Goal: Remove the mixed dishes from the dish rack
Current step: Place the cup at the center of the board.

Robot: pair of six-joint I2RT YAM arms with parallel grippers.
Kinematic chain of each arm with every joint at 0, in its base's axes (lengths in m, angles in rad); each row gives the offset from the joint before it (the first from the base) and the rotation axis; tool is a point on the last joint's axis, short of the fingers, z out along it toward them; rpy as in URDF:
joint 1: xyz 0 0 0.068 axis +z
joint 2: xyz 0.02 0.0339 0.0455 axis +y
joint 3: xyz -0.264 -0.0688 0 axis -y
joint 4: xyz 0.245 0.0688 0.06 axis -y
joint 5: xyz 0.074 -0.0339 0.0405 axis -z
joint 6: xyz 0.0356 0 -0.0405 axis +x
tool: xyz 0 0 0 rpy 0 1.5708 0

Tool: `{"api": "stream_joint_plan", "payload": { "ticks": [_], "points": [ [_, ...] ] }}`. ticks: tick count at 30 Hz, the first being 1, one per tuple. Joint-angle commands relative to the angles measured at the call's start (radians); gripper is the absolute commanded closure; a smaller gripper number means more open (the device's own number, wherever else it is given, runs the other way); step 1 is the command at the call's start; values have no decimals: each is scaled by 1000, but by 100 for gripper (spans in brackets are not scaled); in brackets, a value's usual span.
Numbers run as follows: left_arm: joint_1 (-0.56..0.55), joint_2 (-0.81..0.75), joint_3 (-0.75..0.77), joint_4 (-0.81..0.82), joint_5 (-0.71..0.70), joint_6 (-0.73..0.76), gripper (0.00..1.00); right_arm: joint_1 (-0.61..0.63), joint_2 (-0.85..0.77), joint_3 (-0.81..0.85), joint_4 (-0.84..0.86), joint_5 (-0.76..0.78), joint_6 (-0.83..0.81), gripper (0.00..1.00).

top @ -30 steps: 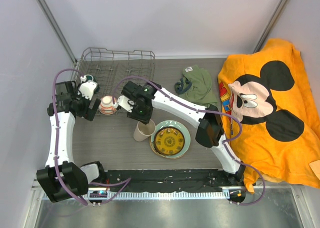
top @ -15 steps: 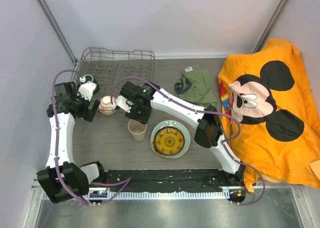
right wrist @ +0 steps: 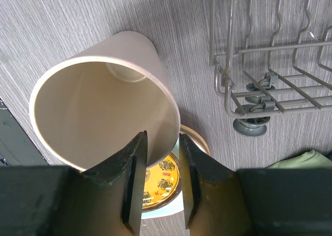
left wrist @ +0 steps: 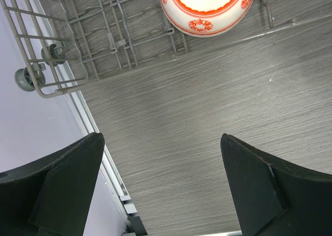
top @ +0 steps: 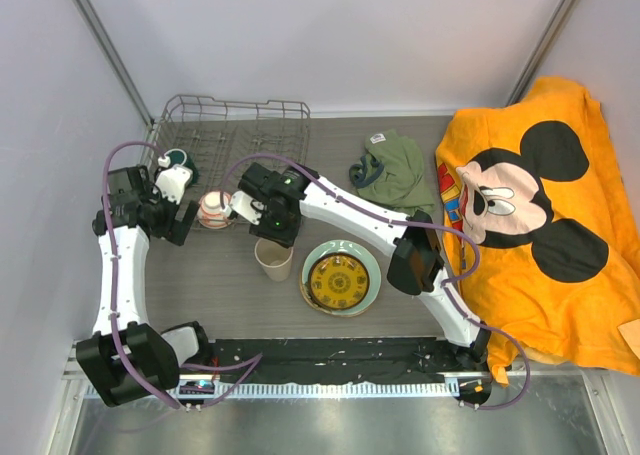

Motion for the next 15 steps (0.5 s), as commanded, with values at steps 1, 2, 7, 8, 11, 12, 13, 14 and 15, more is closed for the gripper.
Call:
{"api": "stream_joint_plan", "payload": {
  "ticks": [1,2,7,8,11,12,13,14,15],
  "points": [
    [14,-18,-3,33,30,7,0,7,-3,44,5,10,3,62],
    [13,-18,-3,33,32,9,0,7,-5,45,7,10,3,62],
    [17,-18,-2,36,37,5,0,7,-9,54,10,13,3,58],
    [17,-18,-2,36,37,4,0,7,-12,54,10,13,5,57],
    [19,-18,3,36,40,2,0,8,-22,56,13,21,6,55],
    [17,-16,6,34,41,-1,0,7,-32,57,11,23,8,55],
    [19,-15,11,34,44,-2,0,7,-37,56,13,24,8,54],
    [19,-12,11,34,49,-4,0,7,-43,54,14,27,6,53],
    [19,-12,14,33,53,-5,0,7,-49,56,14,27,8,52]
  ]
}}
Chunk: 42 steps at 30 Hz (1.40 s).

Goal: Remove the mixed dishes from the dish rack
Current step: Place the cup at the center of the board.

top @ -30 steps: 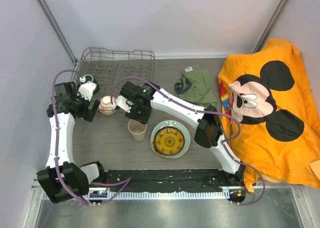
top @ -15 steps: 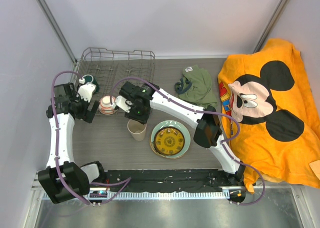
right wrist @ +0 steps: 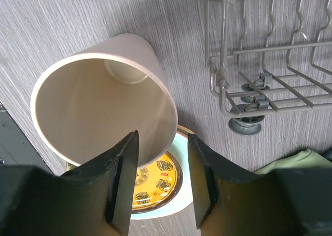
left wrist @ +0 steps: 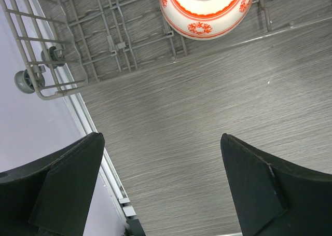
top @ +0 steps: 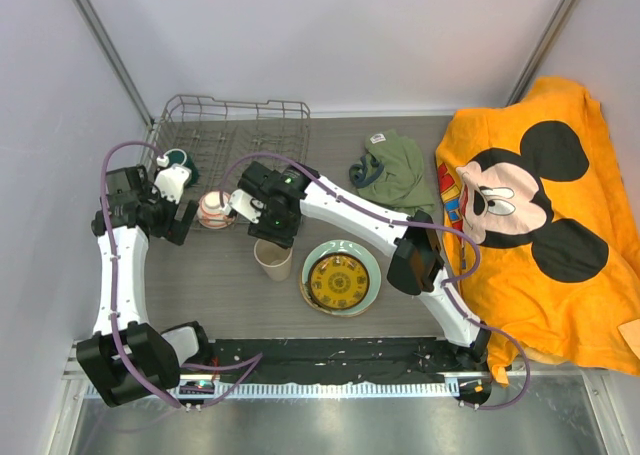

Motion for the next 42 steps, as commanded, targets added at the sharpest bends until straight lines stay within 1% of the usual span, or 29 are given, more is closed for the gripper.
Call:
{"api": "stream_joint_plan", "payload": {
  "ticks": [1,15,16,21,25,30,31,32,33,37,42],
  "points": [
    [8,-10,17,25,39,-11,0,5,-61,43,15,21,6,52],
    [8,17,65,43,127,-81,0,5,-203,43,35,34,12,44],
    [8,17,68,47,136,-86,0,5,-210,41,35,68,15,44],
    [8,22,79,92,151,-133,0,2,-267,28,41,96,17,43],
    [8,68,128,103,150,-187,0,-20,-299,17,55,116,22,38],
    [8,167,211,117,121,-248,0,-85,-351,-64,101,107,43,36],
    [7,184,223,122,113,-271,0,-99,-373,-101,119,99,46,34],
    [7,204,247,132,96,-287,0,-109,-381,-118,130,93,49,30],
    [7,236,261,139,88,-297,0,-133,-394,-136,141,84,49,29],
    [4,325,321,181,53,-360,0,-176,-466,-289,242,87,45,27],
    [-15,437,416,215,-10,-396,0,-216,-554,-409,328,87,39,23]
  ]
}}
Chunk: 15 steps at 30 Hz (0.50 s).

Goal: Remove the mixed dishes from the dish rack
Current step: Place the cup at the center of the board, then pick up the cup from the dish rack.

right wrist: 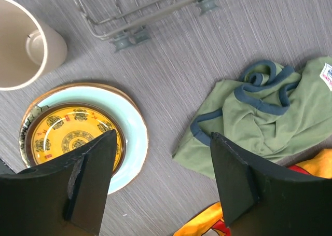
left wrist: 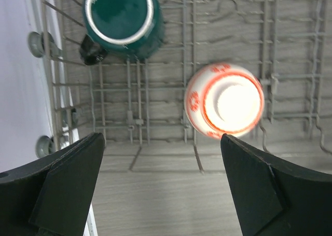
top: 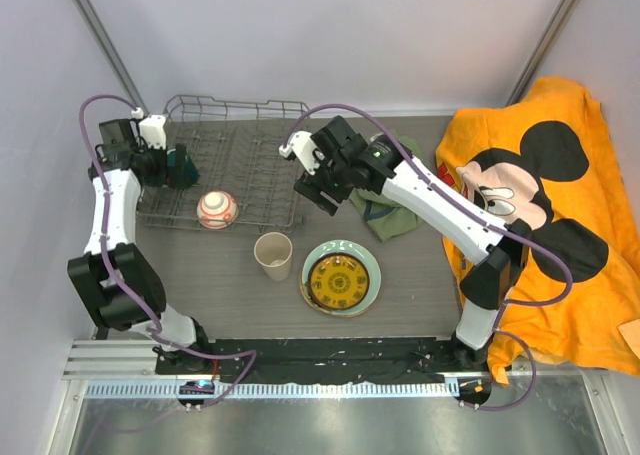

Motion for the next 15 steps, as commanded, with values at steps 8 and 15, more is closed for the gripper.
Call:
{"api": "stream_joint_plan", "payload": {
  "ticks": [8,15],
  "points": [
    [-33,208,206,95,-50,15,0,-70,-197,-280,237,-35,-10,21],
    [-44,288,249,119,-44,87,0,-156,-266,-453,371,-139,-15,22]
  ]
}}
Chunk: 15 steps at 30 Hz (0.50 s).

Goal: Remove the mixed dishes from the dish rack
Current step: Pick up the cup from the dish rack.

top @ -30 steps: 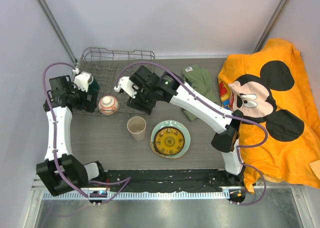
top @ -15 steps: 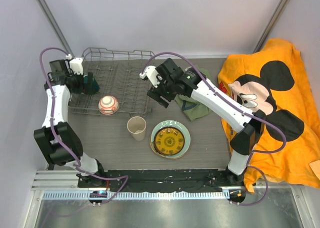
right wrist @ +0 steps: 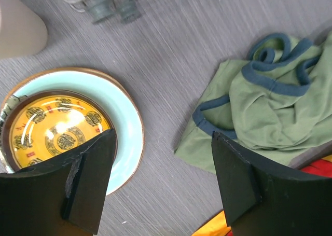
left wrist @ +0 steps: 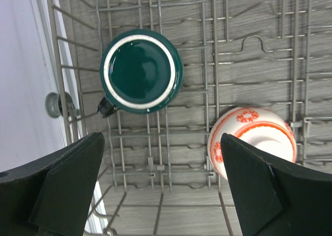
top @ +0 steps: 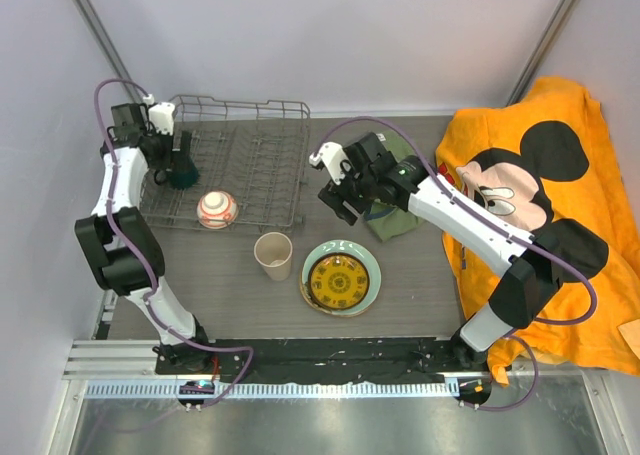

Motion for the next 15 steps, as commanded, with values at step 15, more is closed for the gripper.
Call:
{"api": "stream_joint_plan", "payload": {
  "ticks": [15],
  "points": [
    [-36,161,150,66,-96,138,0,-68,-90,-170,186,-99,-34,21]
  ]
}}
